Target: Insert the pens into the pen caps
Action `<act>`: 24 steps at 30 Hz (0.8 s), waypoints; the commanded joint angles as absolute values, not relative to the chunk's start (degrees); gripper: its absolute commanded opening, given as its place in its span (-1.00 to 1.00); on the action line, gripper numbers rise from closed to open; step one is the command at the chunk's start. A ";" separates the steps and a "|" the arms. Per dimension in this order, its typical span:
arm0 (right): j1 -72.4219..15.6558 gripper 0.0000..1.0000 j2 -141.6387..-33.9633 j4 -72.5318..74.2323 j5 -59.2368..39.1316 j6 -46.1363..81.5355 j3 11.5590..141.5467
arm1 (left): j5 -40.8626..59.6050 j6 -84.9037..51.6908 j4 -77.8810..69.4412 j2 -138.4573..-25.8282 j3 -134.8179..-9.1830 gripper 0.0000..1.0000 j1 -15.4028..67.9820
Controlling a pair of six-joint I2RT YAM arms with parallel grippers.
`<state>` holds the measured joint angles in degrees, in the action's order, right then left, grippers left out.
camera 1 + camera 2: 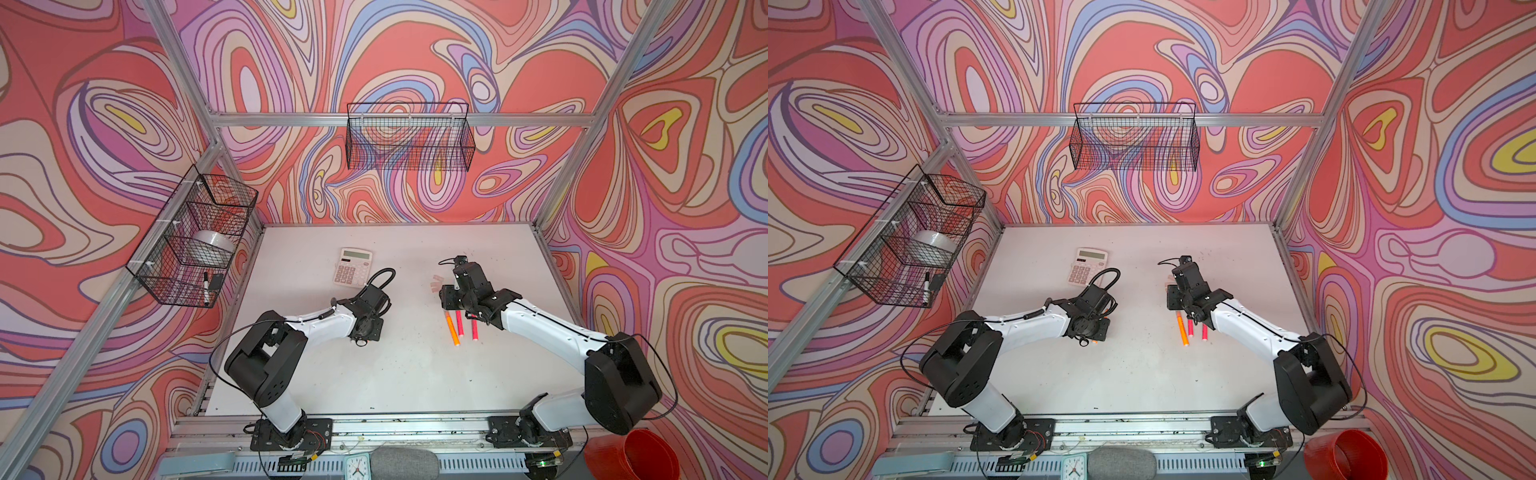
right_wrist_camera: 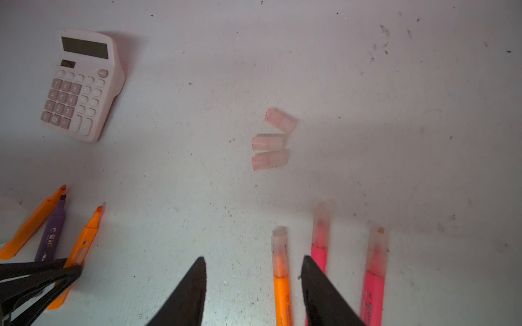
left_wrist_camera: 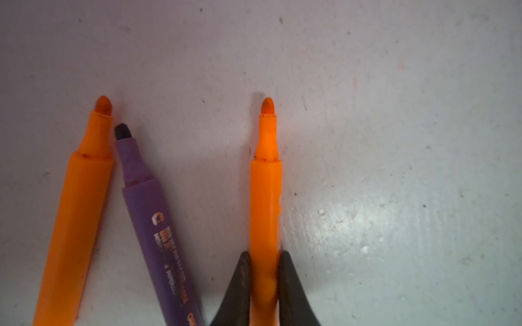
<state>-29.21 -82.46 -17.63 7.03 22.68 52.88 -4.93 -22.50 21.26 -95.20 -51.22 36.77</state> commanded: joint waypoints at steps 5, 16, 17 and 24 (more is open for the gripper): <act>-28.87 0.11 -77.99 -14.54 7.24 25.06 49.49 | -2.85 -21.68 22.77 -96.27 -51.09 -0.96 36.91; -28.84 0.14 -66.99 1.20 -1.30 38.52 43.97 | 5.87 -30.25 13.32 -84.71 -52.98 -0.91 36.82; -28.85 0.12 -66.95 4.10 -2.85 39.85 43.42 | 6.91 -31.59 10.64 -83.90 -53.38 -0.92 36.83; -28.84 0.06 -69.79 18.91 -10.32 42.12 38.04 | 11.75 -24.32 -13.61 -83.50 -45.66 -1.00 36.84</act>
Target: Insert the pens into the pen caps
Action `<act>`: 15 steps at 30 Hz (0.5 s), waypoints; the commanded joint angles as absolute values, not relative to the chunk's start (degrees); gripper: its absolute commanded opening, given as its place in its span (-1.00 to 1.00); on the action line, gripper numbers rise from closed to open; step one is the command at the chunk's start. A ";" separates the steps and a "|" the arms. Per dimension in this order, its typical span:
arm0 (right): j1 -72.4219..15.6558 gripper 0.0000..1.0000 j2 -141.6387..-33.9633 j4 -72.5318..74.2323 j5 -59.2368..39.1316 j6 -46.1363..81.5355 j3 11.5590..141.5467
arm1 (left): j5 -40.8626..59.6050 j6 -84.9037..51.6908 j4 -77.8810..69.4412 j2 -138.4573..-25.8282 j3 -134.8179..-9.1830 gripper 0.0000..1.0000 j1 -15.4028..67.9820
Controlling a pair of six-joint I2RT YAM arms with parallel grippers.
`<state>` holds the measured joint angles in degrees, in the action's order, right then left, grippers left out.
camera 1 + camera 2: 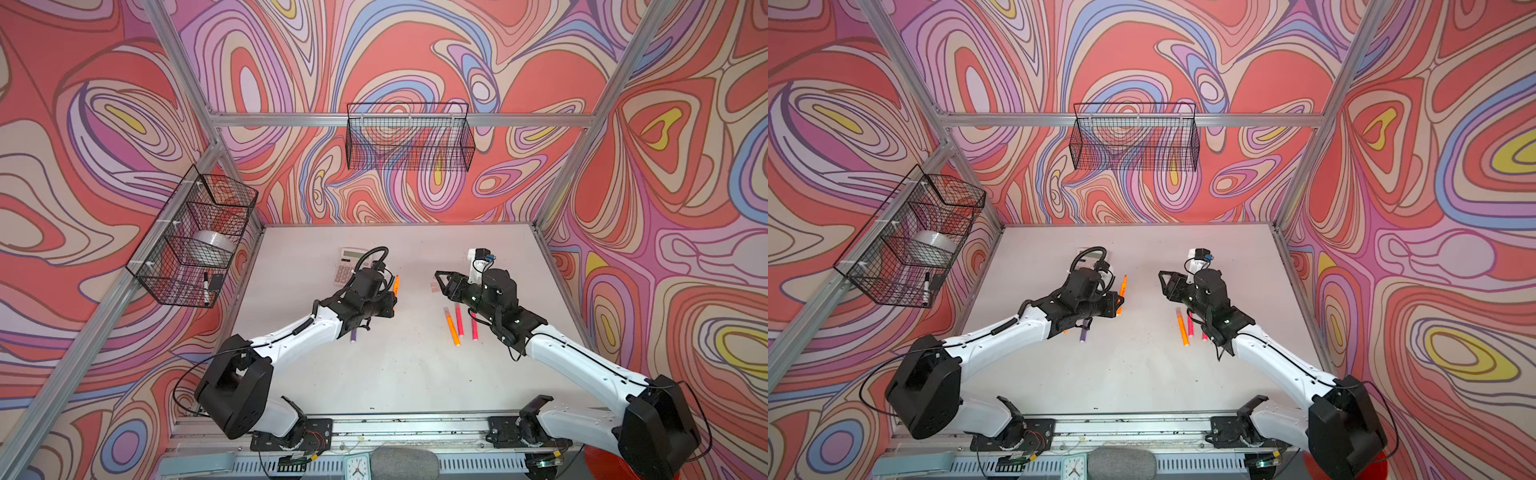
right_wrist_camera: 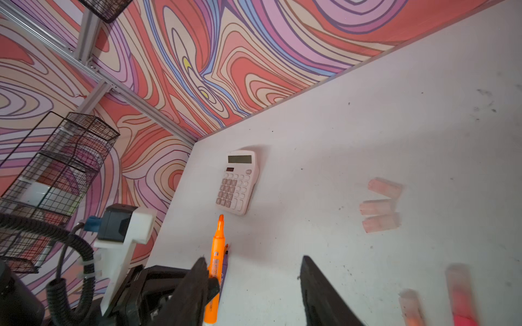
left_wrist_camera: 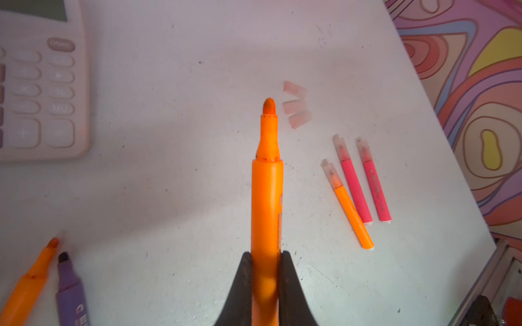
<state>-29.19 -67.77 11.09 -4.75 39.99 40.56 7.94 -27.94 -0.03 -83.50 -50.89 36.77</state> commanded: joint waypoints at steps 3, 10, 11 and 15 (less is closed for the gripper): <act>-30.49 0.00 -73.21 24.85 -13.68 43.63 35.51 | 14.03 -22.30 -17.16 -83.23 -43.21 -1.00 36.89; -36.66 -0.07 -81.10 26.08 -14.23 42.16 38.85 | 17.84 -21.16 -19.96 -83.15 -41.66 -1.00 36.89; -36.74 -0.08 -81.72 26.58 -14.24 42.49 38.80 | 18.36 -21.01 -20.10 -82.98 -41.65 -1.00 36.99; -36.74 -0.14 -83.18 26.92 -14.24 42.72 39.10 | 20.08 -21.35 -21.25 -82.83 -41.31 -1.00 37.09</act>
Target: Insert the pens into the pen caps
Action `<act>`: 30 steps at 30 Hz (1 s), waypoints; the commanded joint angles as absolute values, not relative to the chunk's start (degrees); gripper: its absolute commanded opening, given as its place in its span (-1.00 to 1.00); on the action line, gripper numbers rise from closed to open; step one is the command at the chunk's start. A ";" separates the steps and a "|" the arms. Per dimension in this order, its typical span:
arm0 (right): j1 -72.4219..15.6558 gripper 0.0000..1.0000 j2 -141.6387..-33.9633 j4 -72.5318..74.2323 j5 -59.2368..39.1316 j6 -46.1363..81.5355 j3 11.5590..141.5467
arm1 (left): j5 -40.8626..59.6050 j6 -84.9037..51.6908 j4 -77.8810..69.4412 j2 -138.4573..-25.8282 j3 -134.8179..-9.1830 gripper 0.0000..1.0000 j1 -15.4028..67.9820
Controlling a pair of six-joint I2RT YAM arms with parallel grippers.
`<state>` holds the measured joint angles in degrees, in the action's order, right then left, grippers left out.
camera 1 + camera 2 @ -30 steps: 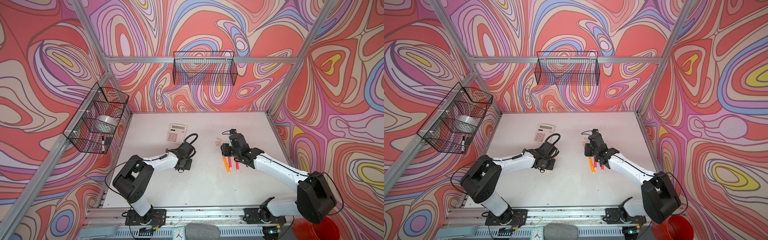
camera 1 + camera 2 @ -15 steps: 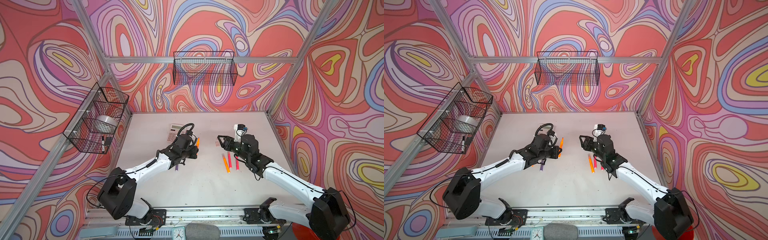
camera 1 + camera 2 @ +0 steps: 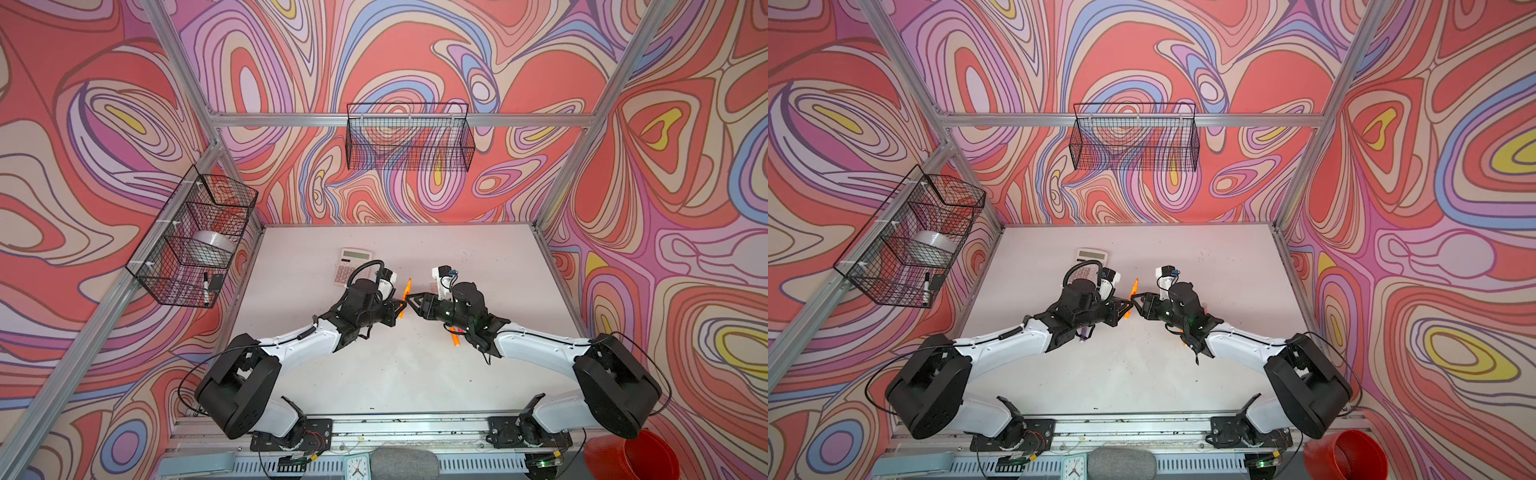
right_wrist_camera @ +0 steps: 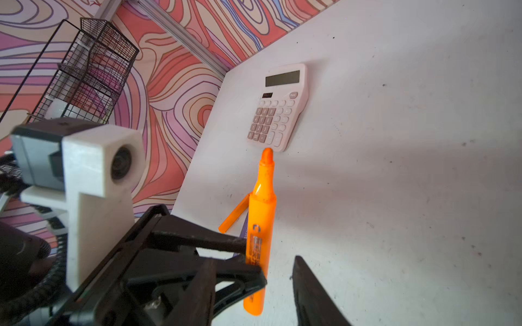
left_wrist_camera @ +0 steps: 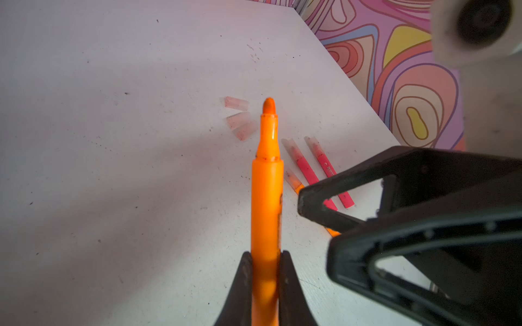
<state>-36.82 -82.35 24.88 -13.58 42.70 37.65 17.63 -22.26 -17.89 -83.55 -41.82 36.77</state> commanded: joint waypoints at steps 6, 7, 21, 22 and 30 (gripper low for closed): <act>-36.83 -0.23 -83.32 26.07 -14.59 42.01 40.02 | 22.99 -21.49 -22.79 -84.61 -41.83 -1.00 37.78; -36.85 -0.24 -83.42 25.75 -14.43 42.12 40.16 | 23.20 -21.40 -22.81 -84.72 -41.92 -1.00 38.01; -36.92 -1.00 -82.68 24.00 -14.15 43.13 41.00 | 22.98 -20.35 -22.13 -85.47 -42.55 -0.89 38.94; -36.94 -1.00 -82.57 24.00 -14.24 43.47 40.89 | 23.24 -20.48 -22.52 -85.59 -42.41 -0.77 38.93; -39.91 -1.00 -82.80 26.45 -13.81 44.23 40.46 | 24.06 -21.09 -23.27 -86.31 -42.52 -0.25 38.94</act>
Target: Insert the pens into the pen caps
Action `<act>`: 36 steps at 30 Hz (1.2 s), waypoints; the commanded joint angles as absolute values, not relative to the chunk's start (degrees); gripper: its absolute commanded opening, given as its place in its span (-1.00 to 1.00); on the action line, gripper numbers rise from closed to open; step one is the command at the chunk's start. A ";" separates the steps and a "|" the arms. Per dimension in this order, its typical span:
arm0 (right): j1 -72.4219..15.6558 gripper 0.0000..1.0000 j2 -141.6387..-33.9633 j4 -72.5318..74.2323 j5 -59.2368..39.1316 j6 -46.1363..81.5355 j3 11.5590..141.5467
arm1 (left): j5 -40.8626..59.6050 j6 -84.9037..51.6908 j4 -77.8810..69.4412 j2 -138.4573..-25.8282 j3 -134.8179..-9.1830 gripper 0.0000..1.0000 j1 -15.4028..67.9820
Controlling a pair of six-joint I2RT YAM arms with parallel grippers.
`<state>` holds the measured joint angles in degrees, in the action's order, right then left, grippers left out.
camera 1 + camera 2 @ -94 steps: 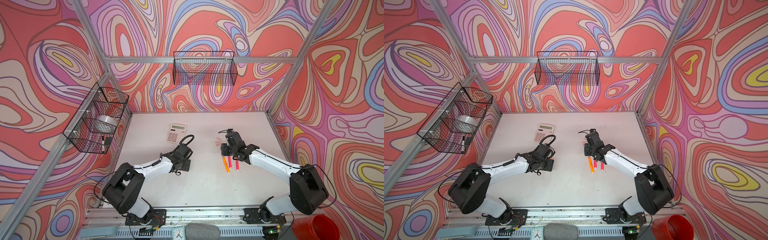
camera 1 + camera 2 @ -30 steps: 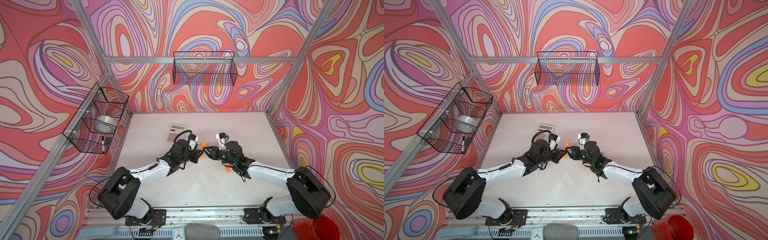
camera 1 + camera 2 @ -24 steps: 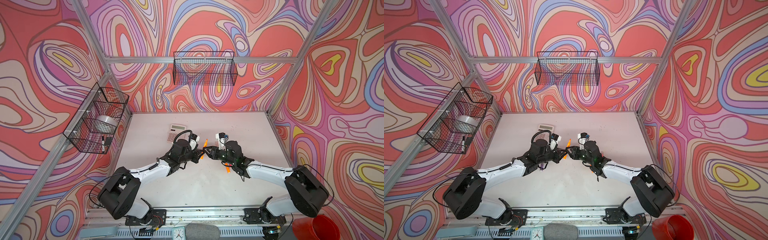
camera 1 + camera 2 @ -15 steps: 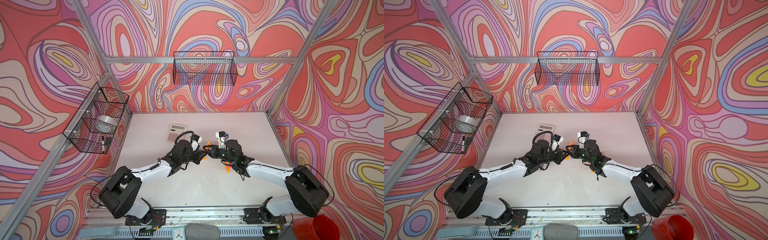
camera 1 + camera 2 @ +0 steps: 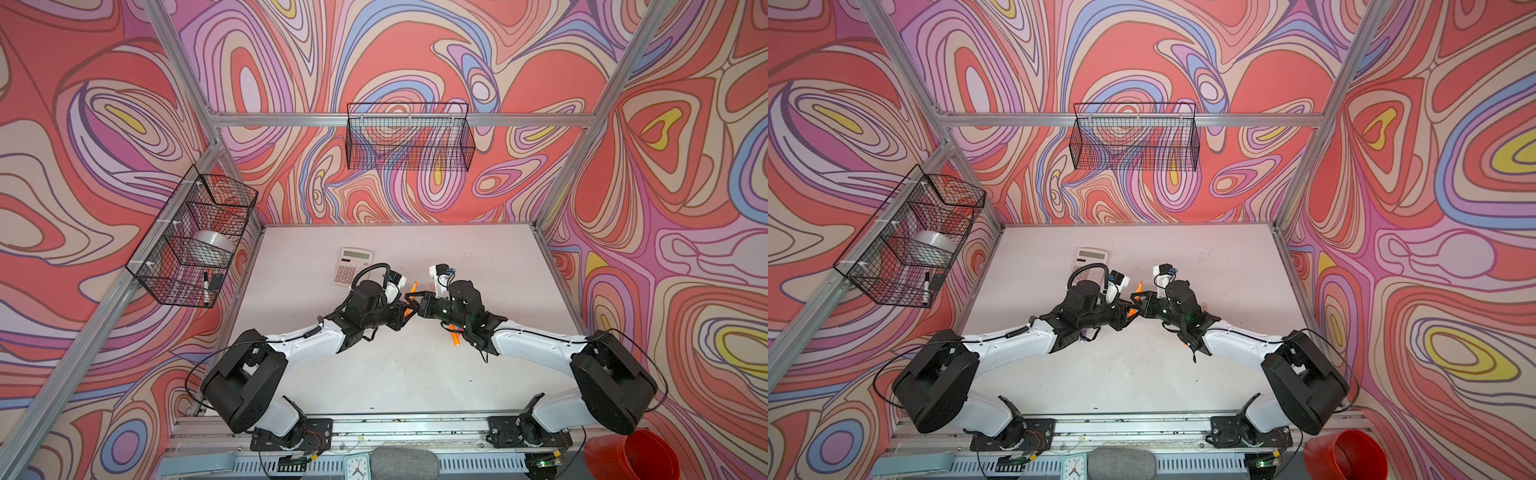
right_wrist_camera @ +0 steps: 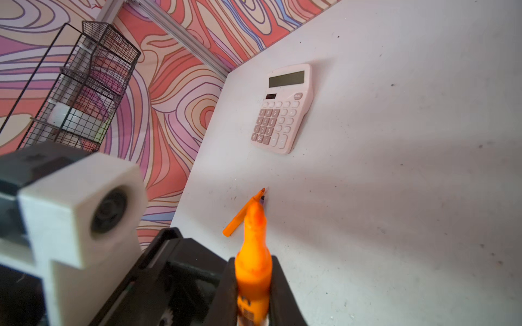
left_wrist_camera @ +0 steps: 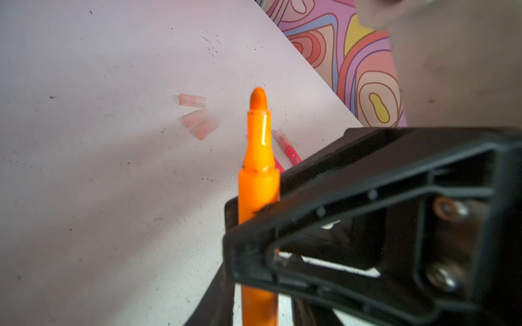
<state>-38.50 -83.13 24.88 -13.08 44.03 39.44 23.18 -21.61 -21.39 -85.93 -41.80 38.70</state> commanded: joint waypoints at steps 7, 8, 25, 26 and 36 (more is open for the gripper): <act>-40.52 -1.00 -83.52 25.24 -12.37 43.69 40.91 | 24.08 -20.92 -23.86 -85.78 -42.01 -0.45 38.87; -40.52 -1.00 -83.57 24.70 -11.94 43.51 41.05 | 23.93 -20.92 -23.97 -85.69 -41.97 -0.45 38.93; -40.85 -1.00 -82.54 24.68 -10.24 42.74 40.20 | 24.35 -21.20 -26.27 -82.24 -39.55 -0.32 38.94; -40.94 -1.00 -82.74 25.08 -10.41 42.79 40.15 | 24.51 -21.27 -26.29 -82.27 -39.55 -0.33 38.94; -41.24 -1.00 -82.72 23.30 -9.42 41.84 40.61 | 24.08 -21.24 -26.50 -81.91 -39.20 -0.84 38.94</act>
<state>-40.51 -83.05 24.43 -9.63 42.87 40.29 22.44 -21.65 -22.65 -83.44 -39.59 38.30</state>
